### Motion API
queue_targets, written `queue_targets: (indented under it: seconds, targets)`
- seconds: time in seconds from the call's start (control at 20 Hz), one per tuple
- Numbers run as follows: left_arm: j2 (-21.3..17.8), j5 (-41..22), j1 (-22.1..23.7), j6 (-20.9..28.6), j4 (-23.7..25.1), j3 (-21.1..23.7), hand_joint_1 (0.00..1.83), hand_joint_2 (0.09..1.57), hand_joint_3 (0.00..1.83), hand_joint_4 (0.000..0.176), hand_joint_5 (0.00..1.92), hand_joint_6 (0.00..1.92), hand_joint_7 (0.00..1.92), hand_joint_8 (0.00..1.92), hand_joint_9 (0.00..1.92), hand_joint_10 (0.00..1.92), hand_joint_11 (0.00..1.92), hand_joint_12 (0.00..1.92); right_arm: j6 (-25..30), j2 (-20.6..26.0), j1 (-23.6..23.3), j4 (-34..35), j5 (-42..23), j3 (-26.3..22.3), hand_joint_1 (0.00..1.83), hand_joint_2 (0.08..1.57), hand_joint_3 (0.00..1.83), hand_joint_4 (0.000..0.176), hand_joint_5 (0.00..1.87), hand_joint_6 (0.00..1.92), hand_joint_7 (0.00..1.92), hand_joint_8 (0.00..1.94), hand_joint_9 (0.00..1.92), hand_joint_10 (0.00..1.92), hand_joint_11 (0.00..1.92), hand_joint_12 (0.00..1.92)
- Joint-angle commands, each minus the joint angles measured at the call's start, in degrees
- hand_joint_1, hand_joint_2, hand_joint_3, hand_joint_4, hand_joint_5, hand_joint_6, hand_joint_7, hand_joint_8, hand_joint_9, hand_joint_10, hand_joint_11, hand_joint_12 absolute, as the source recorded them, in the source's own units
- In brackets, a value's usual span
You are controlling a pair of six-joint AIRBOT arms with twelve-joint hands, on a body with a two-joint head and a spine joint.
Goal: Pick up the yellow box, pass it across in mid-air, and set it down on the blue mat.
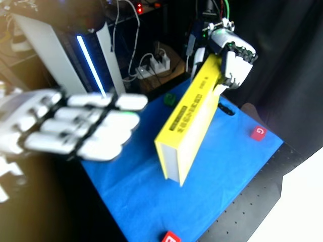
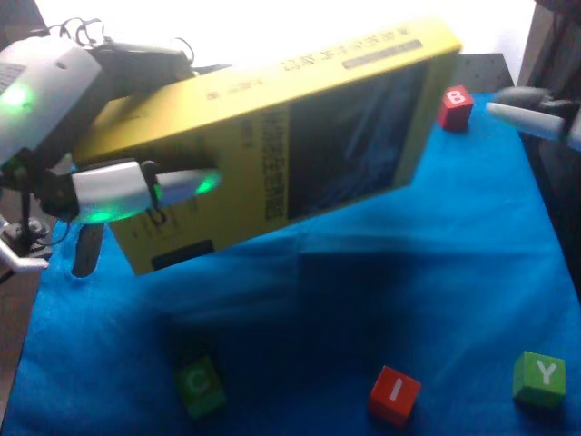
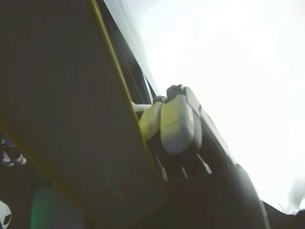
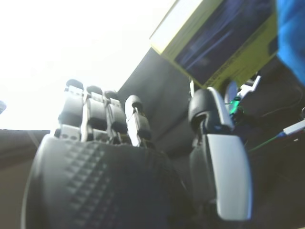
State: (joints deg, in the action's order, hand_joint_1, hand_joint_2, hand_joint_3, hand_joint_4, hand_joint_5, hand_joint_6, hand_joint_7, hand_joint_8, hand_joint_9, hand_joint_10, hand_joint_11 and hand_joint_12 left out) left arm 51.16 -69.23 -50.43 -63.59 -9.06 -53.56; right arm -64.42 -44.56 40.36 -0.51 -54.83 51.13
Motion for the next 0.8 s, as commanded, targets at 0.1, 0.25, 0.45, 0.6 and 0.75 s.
queue_targets:
  seconds: [0.1, 0.25, 0.45, 0.6, 0.75]
  targets:
    - [0.2, -7.2, 2.1, 0.5, 3.0, 0.1, 1.15, 1.17, 0.00, 0.002, 1.06, 1.92, 1.31, 1.92, 1.48, 1.92, 1.54, 1.92, -0.1, -2.7, -3.5, -0.9, 0.1, 1.6, 0.65, 1.12, 0.00, 0.016, 0.00, 0.00, 0.00, 0.00, 0.00, 0.00, 0.00, 0.14]
    - [0.8, -8.9, 2.9, 0.5, 4.9, 0.5, 1.17, 1.18, 0.00, 0.013, 1.04, 1.92, 1.30, 1.92, 1.47, 1.92, 1.53, 1.92, -0.1, -6.1, -5.9, -1.1, 7.1, 4.0, 0.57, 1.10, 0.00, 0.004, 0.00, 0.00, 0.00, 0.00, 0.00, 0.00, 0.00, 0.00]
    - [0.7, -11.4, 4.0, 0.9, 8.0, 1.1, 1.16, 1.18, 0.00, 0.055, 1.04, 1.92, 1.30, 1.92, 1.39, 1.92, 1.47, 1.92, -0.1, -9.6, -7.4, -0.9, 13.7, 7.3, 0.97, 1.23, 0.08, 0.000, 0.61, 1.36, 0.74, 1.72, 0.86, 1.75, 0.89, 1.84]
    - [0.6, -13.8, 4.0, 0.9, 8.4, 1.4, 1.16, 1.17, 0.00, 0.125, 1.04, 1.92, 1.30, 1.92, 1.39, 1.92, 1.47, 1.92, -0.1, -10.8, -8.6, -0.3, 17.1, 9.0, 1.47, 1.19, 0.05, 0.000, 1.22, 1.92, 1.42, 1.94, 1.53, 1.92, 1.62, 1.92]
    - [0.4, -14.0, 4.0, 0.9, 8.4, 1.4, 1.16, 1.17, 0.00, 0.142, 1.04, 1.92, 1.30, 1.92, 1.39, 1.92, 1.47, 1.92, -0.1, -10.8, -8.8, -0.3, 17.2, 9.4, 1.52, 1.20, 0.06, 0.000, 1.20, 1.92, 1.44, 1.94, 1.53, 1.92, 1.63, 1.92]
